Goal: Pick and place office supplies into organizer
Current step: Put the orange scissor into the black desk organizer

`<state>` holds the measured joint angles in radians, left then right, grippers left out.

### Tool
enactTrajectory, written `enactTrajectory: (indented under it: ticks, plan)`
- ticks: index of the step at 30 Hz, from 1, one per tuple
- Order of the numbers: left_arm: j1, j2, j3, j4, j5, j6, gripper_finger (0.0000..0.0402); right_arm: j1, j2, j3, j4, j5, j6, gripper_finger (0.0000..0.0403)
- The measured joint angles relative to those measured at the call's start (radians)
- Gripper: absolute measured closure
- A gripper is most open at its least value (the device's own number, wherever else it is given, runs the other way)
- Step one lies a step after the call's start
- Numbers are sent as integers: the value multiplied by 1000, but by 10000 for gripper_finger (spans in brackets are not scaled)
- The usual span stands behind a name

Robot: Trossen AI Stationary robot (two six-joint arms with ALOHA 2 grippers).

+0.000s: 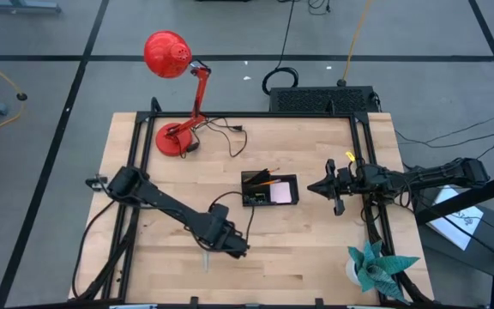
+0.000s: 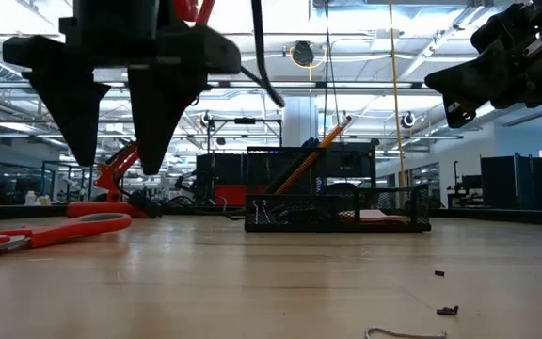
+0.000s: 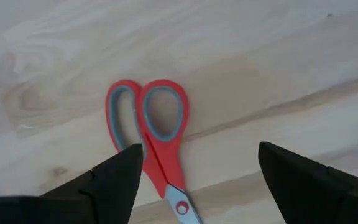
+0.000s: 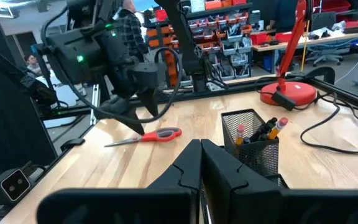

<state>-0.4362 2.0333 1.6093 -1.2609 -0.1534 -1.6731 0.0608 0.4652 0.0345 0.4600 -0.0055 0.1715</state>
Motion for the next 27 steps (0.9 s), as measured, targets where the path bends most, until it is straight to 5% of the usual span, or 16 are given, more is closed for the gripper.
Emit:
enactTrajectory:
  ticks: [17,27]
  plan:
    - [-4,23,-40,-34,27,-56,196,0,0,0,-1,0,0,399]
    - [3,6,-135,81,80,-12,210,0,0,0,-1,0,0,399]
